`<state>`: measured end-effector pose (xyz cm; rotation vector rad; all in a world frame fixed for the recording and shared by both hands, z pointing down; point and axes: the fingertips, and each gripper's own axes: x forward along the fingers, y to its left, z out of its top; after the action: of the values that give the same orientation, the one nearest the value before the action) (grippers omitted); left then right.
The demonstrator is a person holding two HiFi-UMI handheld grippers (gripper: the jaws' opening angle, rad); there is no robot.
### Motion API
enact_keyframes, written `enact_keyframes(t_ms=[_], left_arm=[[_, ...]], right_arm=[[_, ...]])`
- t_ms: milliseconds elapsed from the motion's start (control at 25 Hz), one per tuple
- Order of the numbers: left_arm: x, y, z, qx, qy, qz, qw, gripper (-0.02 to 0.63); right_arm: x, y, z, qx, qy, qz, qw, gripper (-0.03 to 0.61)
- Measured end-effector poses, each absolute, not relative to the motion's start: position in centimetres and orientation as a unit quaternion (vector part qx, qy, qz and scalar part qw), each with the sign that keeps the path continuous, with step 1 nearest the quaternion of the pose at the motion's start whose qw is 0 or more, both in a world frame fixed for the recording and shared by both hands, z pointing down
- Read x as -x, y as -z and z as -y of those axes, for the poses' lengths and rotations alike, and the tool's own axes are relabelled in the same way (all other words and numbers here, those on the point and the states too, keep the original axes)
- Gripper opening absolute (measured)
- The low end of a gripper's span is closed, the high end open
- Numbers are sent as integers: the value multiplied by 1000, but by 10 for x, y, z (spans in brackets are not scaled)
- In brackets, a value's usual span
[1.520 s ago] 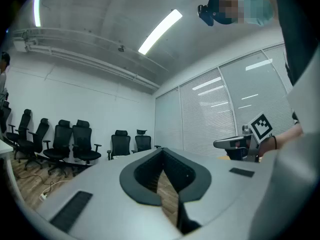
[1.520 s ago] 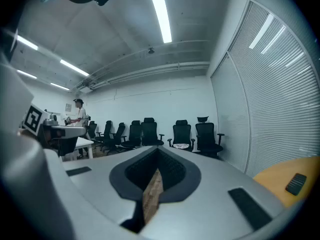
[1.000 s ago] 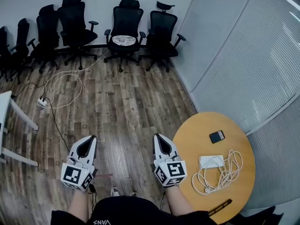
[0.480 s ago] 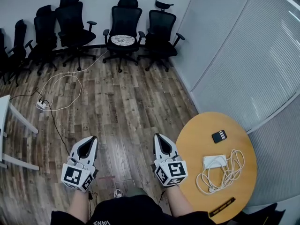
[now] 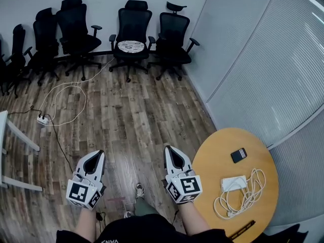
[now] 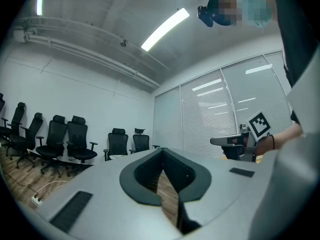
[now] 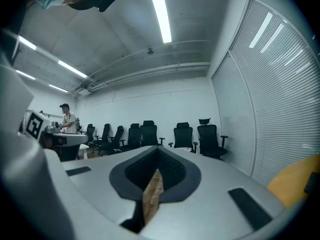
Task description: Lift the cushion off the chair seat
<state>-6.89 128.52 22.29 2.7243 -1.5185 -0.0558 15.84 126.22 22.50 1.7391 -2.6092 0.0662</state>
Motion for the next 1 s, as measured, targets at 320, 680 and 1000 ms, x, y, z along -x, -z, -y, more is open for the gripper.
enact_keyframes(t_ms=[320, 680, 1000], left_arm=[[62, -218, -1206, -862, 17, 507, 8, 11], [47, -216, -1122, -854, 18, 519, 1, 11], [41, -216, -1069, -851, 15, 525, 3, 11]], right_arm=[[-169, -230, -1178, -542, -23, 840, 8, 14], [-182, -228, -1087, -531, -20, 847, 6, 14], [-192, -233, -1034, -527, -27, 849, 11, 14]])
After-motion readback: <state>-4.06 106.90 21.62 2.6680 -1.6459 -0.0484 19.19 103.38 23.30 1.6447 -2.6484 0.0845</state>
